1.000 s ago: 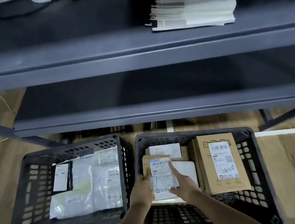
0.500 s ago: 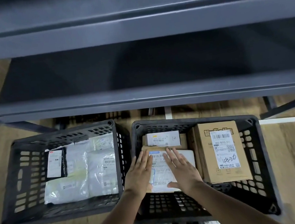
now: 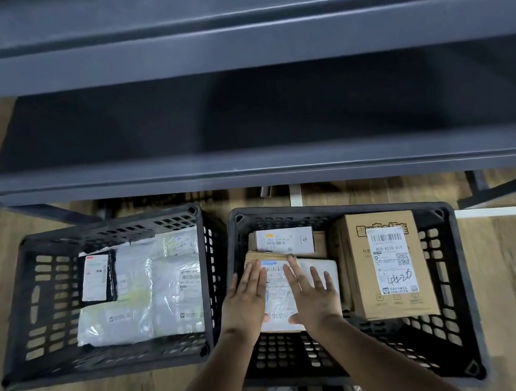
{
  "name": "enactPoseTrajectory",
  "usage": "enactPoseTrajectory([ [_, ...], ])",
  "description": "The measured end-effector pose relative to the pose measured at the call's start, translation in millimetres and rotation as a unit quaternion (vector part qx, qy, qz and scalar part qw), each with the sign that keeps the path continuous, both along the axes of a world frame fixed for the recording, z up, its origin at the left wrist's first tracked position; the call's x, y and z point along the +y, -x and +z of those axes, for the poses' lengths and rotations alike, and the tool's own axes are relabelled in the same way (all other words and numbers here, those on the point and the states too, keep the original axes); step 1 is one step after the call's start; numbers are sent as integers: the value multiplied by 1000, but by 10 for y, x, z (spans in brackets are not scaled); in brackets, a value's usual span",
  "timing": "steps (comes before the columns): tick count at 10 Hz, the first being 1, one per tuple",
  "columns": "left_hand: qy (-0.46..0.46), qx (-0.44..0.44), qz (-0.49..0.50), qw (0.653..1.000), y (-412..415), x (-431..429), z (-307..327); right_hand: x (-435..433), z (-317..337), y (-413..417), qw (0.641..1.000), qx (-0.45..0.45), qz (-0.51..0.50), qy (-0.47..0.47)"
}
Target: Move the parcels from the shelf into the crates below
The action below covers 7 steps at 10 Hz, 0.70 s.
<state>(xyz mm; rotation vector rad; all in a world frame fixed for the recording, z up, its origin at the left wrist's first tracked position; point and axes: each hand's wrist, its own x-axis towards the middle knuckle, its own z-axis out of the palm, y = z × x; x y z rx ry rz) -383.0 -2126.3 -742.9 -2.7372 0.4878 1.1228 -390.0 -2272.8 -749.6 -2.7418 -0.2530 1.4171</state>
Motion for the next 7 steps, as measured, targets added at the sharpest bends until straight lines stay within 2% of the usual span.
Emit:
enactPoseTrajectory([
  [2, -24, 8, 1, 1000, -16, -138, 68, -69, 38, -1, 1000, -1, 0, -2],
  [4, 23, 32, 19, 999, -37, -42, 228, -161, 205, 38, 999, -31, -7, -41],
  [6, 48, 29, 72, 996, -82, 52, 861, -337, 841, -7, 997, -52, -27, -50],
  [7, 92, 49, 94, 990, -91, 47, 1360, -350, 1360, -35, 992, -52, 7, -114],
])
